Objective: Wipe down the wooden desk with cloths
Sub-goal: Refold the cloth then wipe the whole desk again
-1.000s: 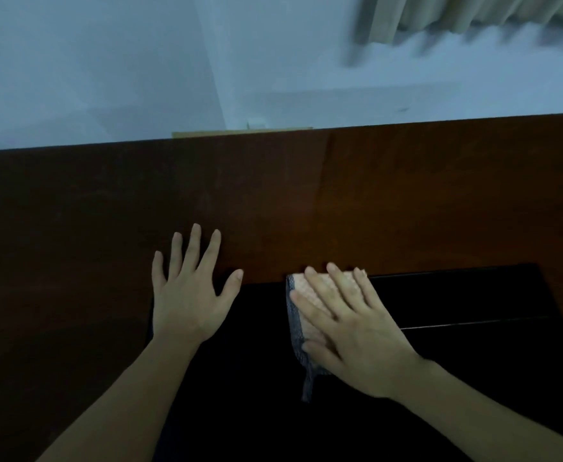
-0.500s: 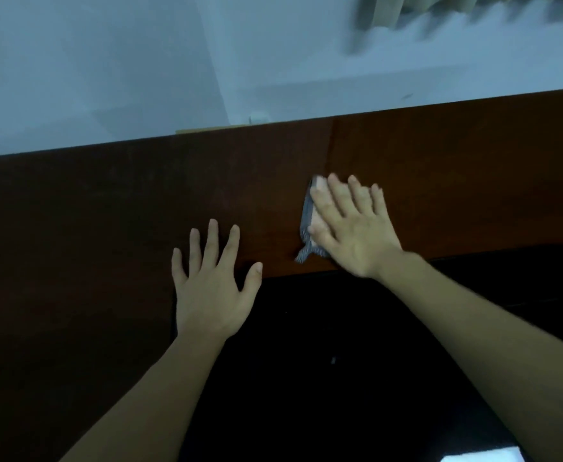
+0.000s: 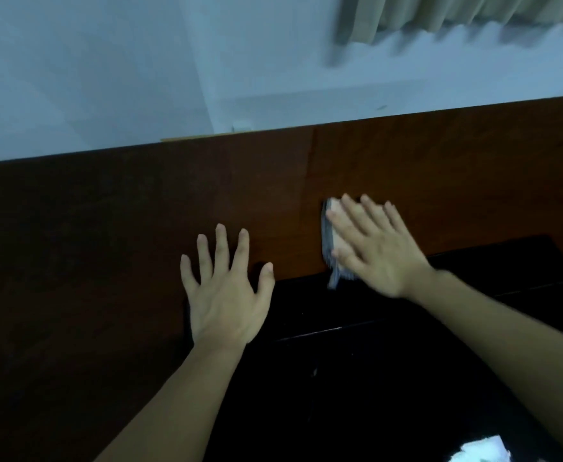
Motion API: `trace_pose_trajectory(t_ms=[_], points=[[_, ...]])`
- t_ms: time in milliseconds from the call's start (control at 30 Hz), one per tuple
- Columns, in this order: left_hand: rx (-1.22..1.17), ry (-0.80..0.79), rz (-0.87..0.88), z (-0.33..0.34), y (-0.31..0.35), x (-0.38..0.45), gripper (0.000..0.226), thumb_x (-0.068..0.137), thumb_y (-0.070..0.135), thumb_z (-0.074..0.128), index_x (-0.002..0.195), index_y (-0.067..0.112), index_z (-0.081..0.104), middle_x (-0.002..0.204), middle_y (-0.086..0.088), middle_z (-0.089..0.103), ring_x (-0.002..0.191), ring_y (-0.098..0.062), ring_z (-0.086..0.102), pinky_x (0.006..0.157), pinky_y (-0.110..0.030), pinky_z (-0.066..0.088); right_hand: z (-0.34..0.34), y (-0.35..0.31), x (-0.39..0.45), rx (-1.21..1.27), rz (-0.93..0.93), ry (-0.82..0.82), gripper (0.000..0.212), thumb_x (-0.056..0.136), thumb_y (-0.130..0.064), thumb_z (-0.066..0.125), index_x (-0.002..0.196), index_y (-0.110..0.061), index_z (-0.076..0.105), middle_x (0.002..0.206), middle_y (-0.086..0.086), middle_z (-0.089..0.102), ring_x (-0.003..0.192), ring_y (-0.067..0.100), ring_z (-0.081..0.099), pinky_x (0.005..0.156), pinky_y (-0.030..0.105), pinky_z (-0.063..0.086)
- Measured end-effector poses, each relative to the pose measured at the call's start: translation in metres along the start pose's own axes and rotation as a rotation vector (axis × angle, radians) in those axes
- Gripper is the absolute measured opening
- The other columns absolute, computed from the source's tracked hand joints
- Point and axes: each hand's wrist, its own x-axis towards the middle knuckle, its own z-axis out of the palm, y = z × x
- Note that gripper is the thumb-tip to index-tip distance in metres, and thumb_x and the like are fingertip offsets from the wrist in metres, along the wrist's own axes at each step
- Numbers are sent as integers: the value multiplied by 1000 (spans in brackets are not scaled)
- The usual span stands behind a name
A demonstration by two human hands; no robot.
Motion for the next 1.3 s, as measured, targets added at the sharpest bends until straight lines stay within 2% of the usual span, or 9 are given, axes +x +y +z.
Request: trace_pose_trajectory(t_ms=[233,367,467,600,733,933,1033,1133,1300], points=[[8,-8,0,0,2,0,72,98,65,9,161,34,-5,169,-1,-15,155,-27,-19,124,-54,-9,-9,-2,22,26,104,-10,79,88,-68,-12,160,-36,-12,170,3,-11,156,32,-10,124,54,-6],[-25,-6,17,-4,2,-2,71,98,65,8,162,36,-2,170,1,-13,155,-27,-18,124,-56,-8,8,-25,-41,31,-35,-25,73,95,-68,-15,159,-34,-14,170,4,-11,156,33,-9,124,55,-6],[-48,52,91,-3,1,-2,74,93,65,5,161,37,5,170,3,-6,156,-26,-13,123,-56,-5,22,-31,-85,21,-187,-12,68,105,-64,11,163,-31,2,171,4,0,156,34,1,121,56,2],[-41,95,175,0,1,-4,70,95,61,14,160,36,17,170,5,7,157,-24,-4,122,-55,-4,23,-15,-91,20,-296,-23,68,103,-68,15,161,-39,-5,170,-3,-10,156,27,-12,122,51,-7],[-40,135,267,1,0,-6,66,97,56,21,158,34,30,168,8,17,157,-22,3,124,-57,-1,7,20,-29,17,-94,5,70,93,-70,-6,155,-43,-22,165,-8,-25,154,24,-20,123,47,-14],[-48,252,346,6,3,-10,55,99,44,38,149,25,50,159,5,39,154,-24,21,124,-59,7,-11,42,28,65,48,-41,83,83,-69,-14,159,-37,-13,170,0,-14,155,31,-12,123,53,-10],[-1,237,318,5,4,-8,55,100,47,35,149,26,49,160,7,36,155,-22,18,124,-58,6,-3,31,-9,-2,-51,-37,77,90,-64,-11,160,-32,-14,170,5,-13,155,35,-11,123,56,-7],[-24,235,261,4,14,-5,57,99,49,31,147,26,53,159,6,40,154,-22,19,123,-61,6,13,24,-72,24,-260,-15,68,103,-61,8,163,-30,3,171,6,3,155,38,3,122,57,-1],[-224,209,37,8,80,3,53,104,49,28,151,30,45,165,6,30,156,-20,10,124,-56,-1,27,47,-103,65,-482,-68,67,103,-69,16,160,-41,-6,169,-6,-14,155,28,-16,121,50,-12]])
